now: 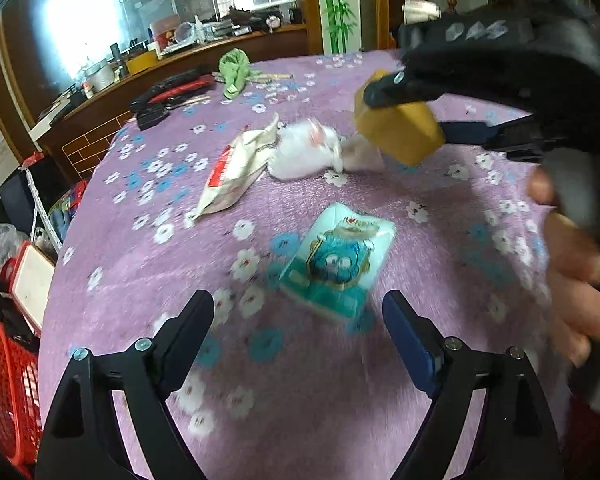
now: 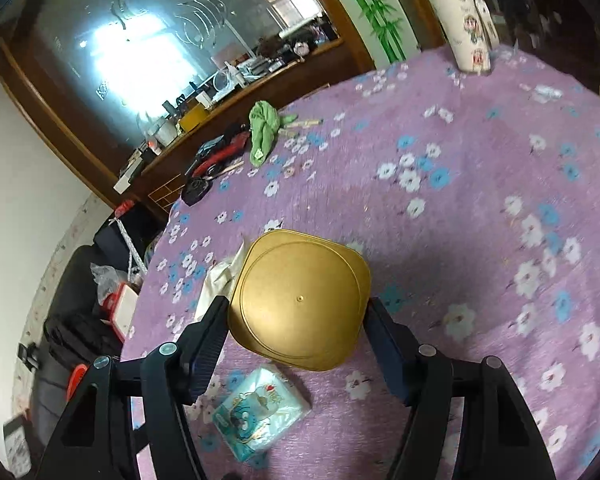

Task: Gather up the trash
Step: 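Grasp the yellow square container with the right tool while the left tool grasps the wet-wipes packet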

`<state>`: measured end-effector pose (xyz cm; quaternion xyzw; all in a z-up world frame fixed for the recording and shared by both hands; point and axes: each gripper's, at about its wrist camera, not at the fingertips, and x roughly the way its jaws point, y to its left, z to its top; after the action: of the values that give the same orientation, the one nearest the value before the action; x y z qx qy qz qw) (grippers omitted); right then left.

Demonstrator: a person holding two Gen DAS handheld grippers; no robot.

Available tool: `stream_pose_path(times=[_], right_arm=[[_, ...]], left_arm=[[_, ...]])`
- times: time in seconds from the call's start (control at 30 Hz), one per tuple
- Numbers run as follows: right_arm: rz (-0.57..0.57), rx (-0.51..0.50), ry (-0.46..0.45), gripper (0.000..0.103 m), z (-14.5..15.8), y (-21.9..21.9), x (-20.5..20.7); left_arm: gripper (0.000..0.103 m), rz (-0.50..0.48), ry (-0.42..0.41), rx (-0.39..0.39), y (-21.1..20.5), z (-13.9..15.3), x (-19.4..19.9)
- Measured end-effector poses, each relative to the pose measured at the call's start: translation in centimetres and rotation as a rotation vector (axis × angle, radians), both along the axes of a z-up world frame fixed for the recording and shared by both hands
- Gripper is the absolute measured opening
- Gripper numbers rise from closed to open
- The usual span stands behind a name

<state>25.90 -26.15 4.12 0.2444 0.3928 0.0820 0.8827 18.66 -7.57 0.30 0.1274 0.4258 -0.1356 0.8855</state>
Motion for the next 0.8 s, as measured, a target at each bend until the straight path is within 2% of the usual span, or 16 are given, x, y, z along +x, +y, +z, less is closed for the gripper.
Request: stream_pose_path(times=[0.23,0.3,0.37,0.47,0.5,0.63,0.73,0.8], right_arm=[[-0.011,0.034,-0.008,0.073,0.4,-0.6,-0.1],[-0.011,0.036,-0.014,0.073,0.5,-0.6,-0.2],[-0.008,0.034,-0.021,0.073,0.7,-0.5,-0.4],[0.001,0.030,-0.028,0.073,0.7,-0.2,-0.5],[0.004,0.025,-0.030,0.073,0.7,0.0,-0.5],[0.014,-0.007,-0.037,0.073,0.7,0.6,-0.5],[0.022,-0.021,-0.037,0.073,0.5,0.9,-0.5],[0.032,-0.027,-0.041,0.073,0.5,1.1,-0.6]], left_arm=[[0.084,-0.014,0.017,0.009,-1.8,-1.7,2.2],[0.072,-0.006,0.024,-0.017,-1.8,-1.9,2.6],[0.064,0.000,0.052,-0.049,-1.5,-2.3,3.1],[0.062,0.006,0.058,-0.091,-1.1,-2.4,3.5],[0.057,0.008,0.051,-0.094,-1.1,-2.4,3.4],[0.049,0.025,0.028,-0.106,-0.8,-2.3,2.9],[0.038,0.052,0.006,-0.142,0.6,-1.5,2.3],[0.036,0.081,-0.007,-0.175,1.9,-1.0,1.9]])
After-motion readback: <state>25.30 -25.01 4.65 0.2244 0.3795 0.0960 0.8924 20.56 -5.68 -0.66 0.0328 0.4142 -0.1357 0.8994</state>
